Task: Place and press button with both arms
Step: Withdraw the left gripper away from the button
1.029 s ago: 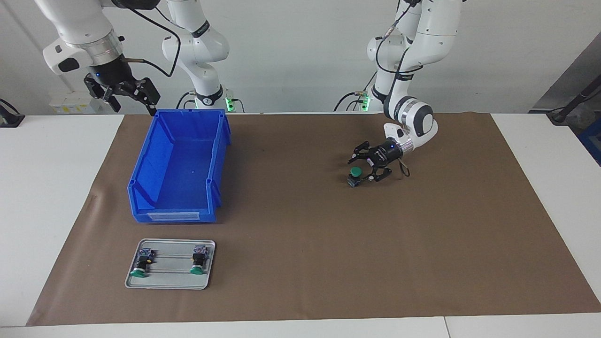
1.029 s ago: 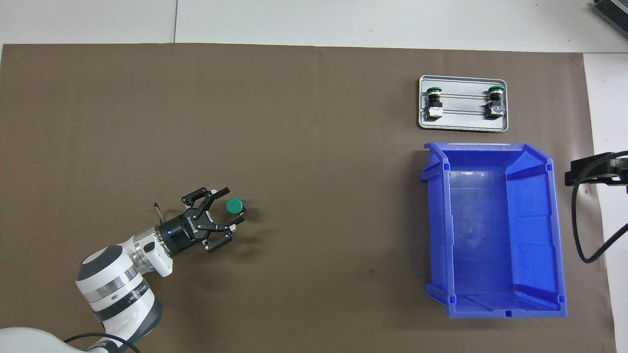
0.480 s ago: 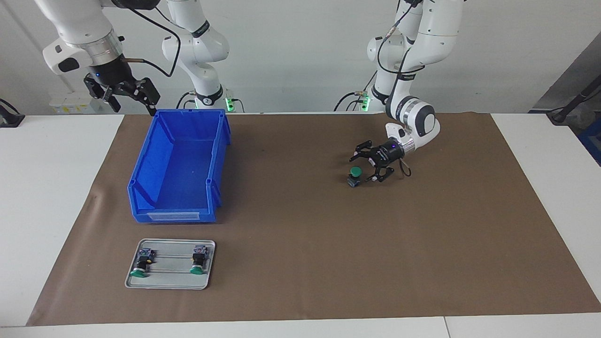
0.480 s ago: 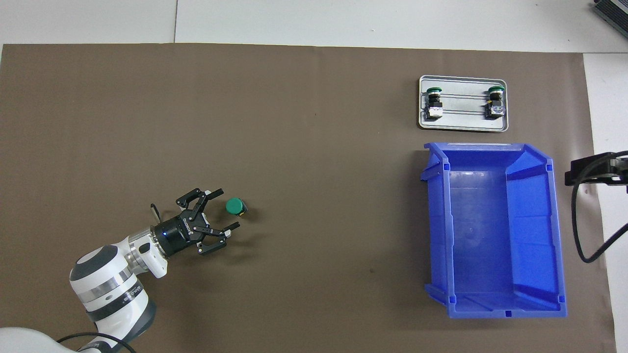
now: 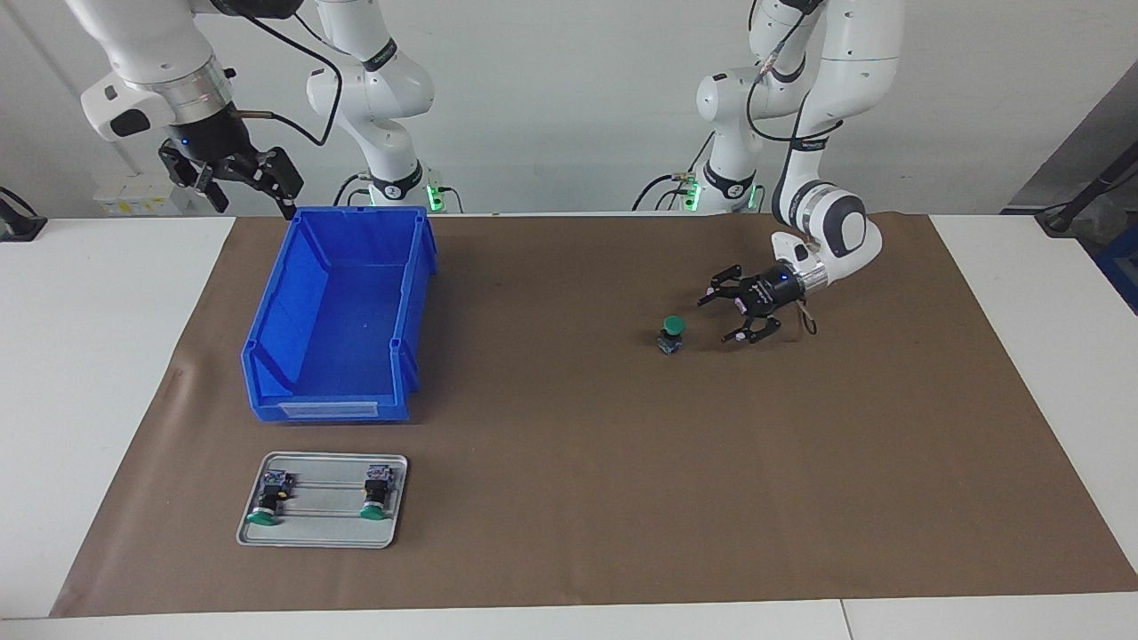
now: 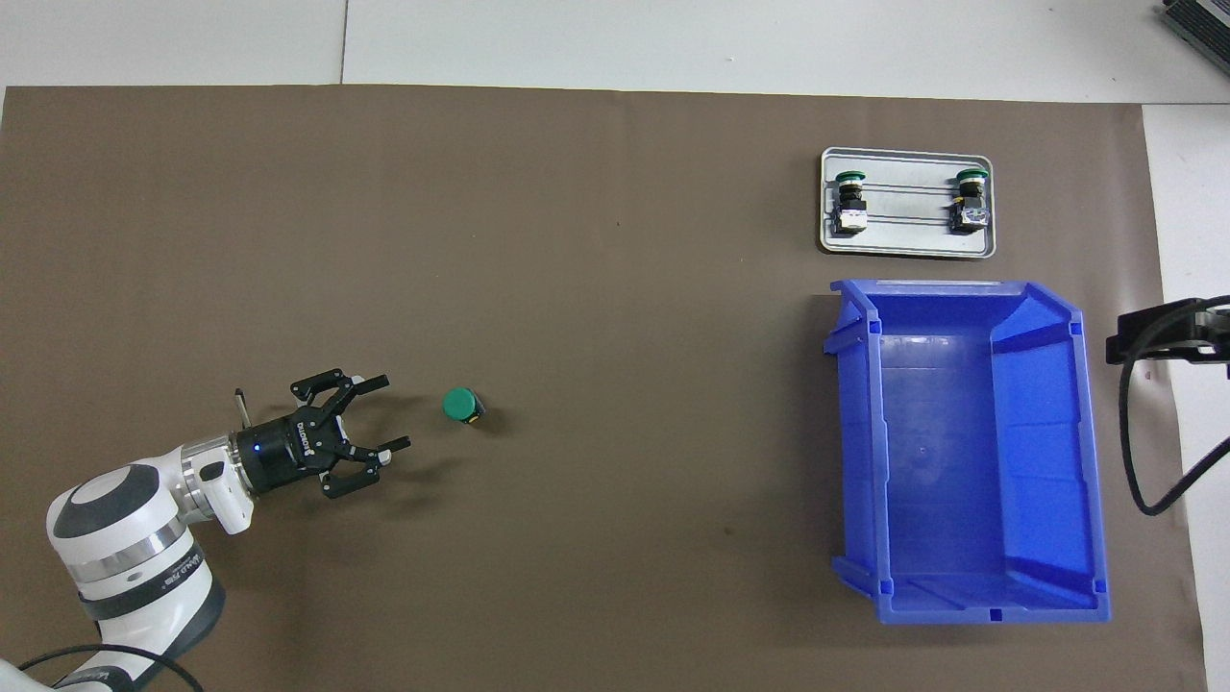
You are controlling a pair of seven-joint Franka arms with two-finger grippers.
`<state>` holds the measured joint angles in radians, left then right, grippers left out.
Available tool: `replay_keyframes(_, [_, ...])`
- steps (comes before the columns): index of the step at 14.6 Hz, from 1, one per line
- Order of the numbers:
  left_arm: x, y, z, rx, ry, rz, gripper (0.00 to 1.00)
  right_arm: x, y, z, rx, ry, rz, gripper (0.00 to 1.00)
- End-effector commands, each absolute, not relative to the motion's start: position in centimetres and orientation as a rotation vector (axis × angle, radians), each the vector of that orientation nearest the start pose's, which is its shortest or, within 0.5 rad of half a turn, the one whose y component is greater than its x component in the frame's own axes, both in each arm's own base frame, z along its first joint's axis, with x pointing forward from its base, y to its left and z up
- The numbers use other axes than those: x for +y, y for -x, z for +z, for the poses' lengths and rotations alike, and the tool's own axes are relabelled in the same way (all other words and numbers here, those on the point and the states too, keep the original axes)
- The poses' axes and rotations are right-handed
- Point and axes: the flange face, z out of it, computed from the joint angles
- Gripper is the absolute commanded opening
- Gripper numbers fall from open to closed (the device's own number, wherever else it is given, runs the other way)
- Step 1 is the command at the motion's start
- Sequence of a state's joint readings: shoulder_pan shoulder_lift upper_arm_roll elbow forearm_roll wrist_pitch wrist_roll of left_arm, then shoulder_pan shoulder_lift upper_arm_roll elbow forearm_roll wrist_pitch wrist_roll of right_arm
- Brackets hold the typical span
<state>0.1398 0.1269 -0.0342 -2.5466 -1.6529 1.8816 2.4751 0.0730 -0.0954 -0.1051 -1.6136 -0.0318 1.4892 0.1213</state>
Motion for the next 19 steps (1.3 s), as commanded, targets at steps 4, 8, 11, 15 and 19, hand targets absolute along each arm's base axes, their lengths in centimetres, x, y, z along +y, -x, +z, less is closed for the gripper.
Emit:
replay_keyframes(4, [-0.6,-44.9,25.6,-1.018,-1.787,1.037,0.86,-2.6,-51.0,64.8,0.212,3.151,0.015,1.0])
replay_keyframes(8, [0.2,-45.7,31.2,-1.02,-1.948,0.876,0.86,-2.6,-51.0,64.8,0.209,3.151,0.015,1.0])
replay_keyframes(11, [0.5,-45.8,34.6,-0.953,-2.051,0.769,0.86,-2.6,-51.0,64.8,0.212,3.151,0.015,1.0])
replay_keyframes(15, [0.6,-48.3,40.3,-0.932,-2.244,0.533,0.4,-3.2,-50.9,64.8,0.221,3.149,0.018,1.0])
replay_keyframes(19, [-1.5,-51.3,47.0,-1.008,-2.405,0.439,0.0,-3.2,-51.1,65.0,0.228,3.149,-0.009,1.0])
